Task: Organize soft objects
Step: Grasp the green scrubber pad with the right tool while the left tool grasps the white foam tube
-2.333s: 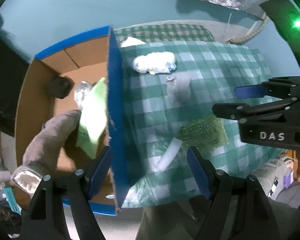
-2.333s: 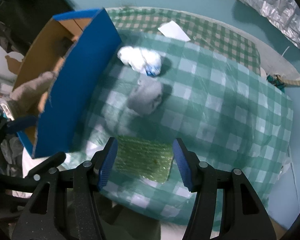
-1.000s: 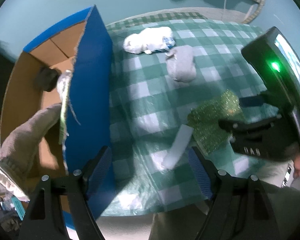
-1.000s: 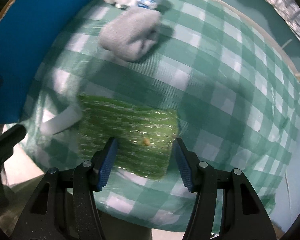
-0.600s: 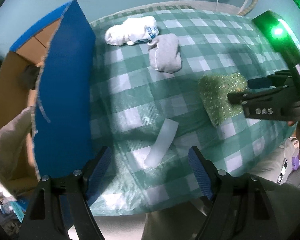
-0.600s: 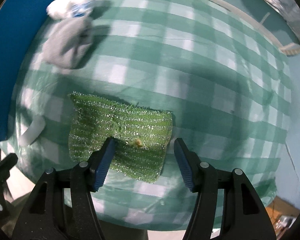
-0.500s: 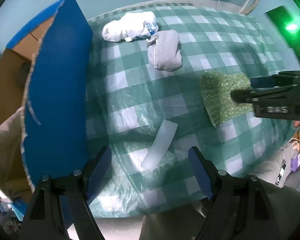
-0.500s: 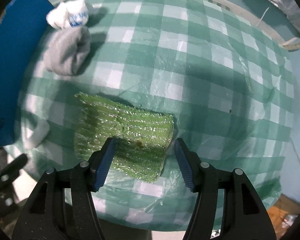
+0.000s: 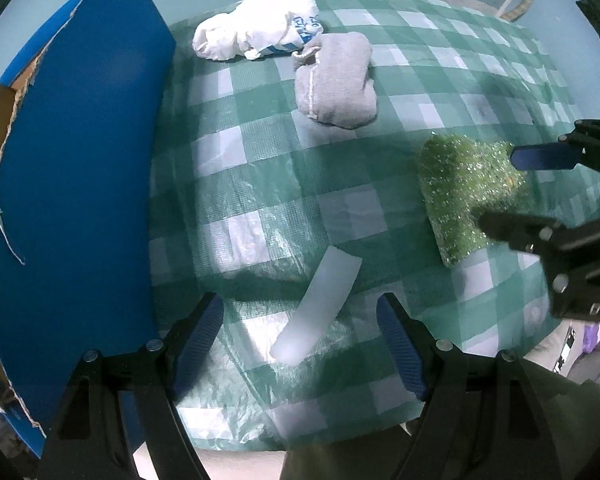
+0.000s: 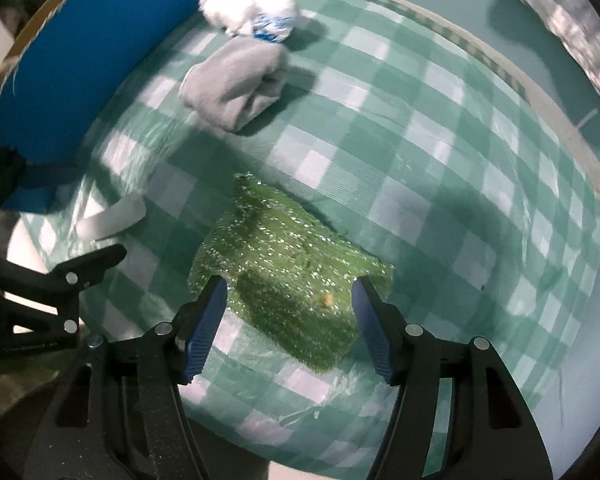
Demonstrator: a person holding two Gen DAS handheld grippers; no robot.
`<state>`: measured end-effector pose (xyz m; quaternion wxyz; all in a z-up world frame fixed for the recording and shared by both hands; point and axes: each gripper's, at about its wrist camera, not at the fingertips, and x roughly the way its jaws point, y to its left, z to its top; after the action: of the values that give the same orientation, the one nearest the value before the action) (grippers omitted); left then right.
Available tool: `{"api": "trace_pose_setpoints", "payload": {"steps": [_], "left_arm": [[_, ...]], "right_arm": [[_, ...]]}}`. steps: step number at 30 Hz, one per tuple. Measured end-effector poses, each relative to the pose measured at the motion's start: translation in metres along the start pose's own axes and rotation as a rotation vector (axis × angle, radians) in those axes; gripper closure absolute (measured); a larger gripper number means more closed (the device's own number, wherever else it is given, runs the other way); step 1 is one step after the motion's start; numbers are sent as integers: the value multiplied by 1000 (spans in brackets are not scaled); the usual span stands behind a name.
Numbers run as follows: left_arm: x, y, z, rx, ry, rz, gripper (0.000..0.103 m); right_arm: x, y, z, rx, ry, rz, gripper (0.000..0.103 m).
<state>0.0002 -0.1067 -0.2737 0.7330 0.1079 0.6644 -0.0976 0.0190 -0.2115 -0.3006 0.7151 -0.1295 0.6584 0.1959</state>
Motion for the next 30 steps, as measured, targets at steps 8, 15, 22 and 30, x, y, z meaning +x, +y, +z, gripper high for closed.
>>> {"api": "trace_pose_setpoints", "payload": {"steps": [8, 15, 22, 30], "left_arm": [[13, 5, 3, -44, 15, -2, 43], [18, 4, 4, -53, 26, -22, 72], [13, -6, 6, -21, 15, -21, 85], [-8, -1, 7, -30, -16, -28, 86]], "right_arm": [[16, 17, 5, -94, 39, -44, 39], [23, 31, 8, -150, 42, -76, 38], [15, 35, 14, -122, 37, -42, 84], [4, 30, 13, -55, 39, 44, 91]]}}
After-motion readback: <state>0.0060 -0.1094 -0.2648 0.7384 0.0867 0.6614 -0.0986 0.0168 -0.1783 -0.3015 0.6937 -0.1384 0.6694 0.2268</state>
